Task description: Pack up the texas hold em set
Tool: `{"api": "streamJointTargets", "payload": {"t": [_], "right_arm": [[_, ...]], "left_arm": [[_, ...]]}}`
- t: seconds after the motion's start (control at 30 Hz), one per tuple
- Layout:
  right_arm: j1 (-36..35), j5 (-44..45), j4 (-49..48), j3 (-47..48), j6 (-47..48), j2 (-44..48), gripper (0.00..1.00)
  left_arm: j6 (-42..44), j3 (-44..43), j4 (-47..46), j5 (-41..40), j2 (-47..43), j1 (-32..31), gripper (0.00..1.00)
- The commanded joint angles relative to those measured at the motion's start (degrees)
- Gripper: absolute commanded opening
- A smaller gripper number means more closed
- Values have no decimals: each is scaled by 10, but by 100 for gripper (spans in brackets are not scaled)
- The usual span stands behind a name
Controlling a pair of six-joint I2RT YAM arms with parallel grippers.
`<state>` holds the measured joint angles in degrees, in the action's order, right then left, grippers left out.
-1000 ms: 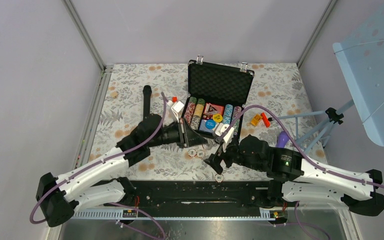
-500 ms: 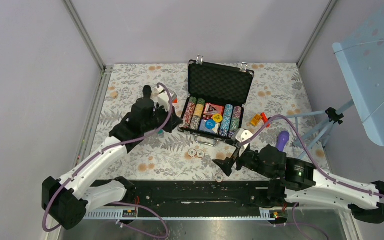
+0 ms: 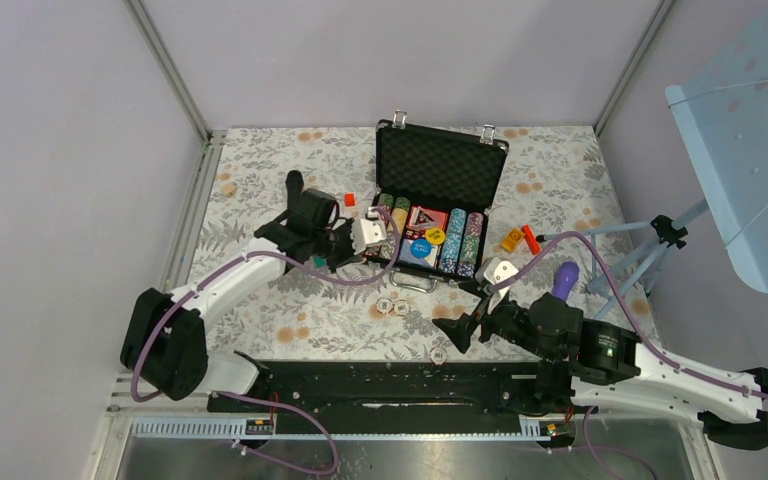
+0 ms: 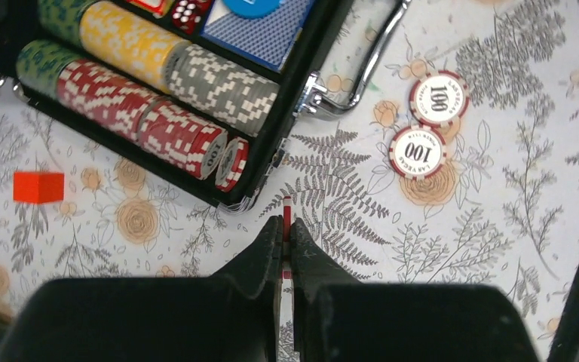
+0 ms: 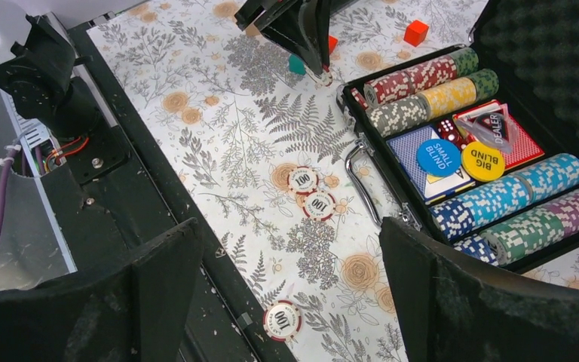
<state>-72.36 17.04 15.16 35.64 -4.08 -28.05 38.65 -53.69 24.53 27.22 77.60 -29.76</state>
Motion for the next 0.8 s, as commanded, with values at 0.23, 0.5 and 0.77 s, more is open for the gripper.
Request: {"api": "streamJointTargets", "payload": {"t": [0.23,0.5,0.77], "right_arm": [[1,-2,24,-11,-29,14,93],[1,2,50,-12,-37,26,93],[1,13,64,-19,-34,42,94]], "left_arm": [[258,-37,-18,45,53,6,0],[354,-57,-32,64,101,22,0],[397,-80,-41,59,131,26,0]]}}
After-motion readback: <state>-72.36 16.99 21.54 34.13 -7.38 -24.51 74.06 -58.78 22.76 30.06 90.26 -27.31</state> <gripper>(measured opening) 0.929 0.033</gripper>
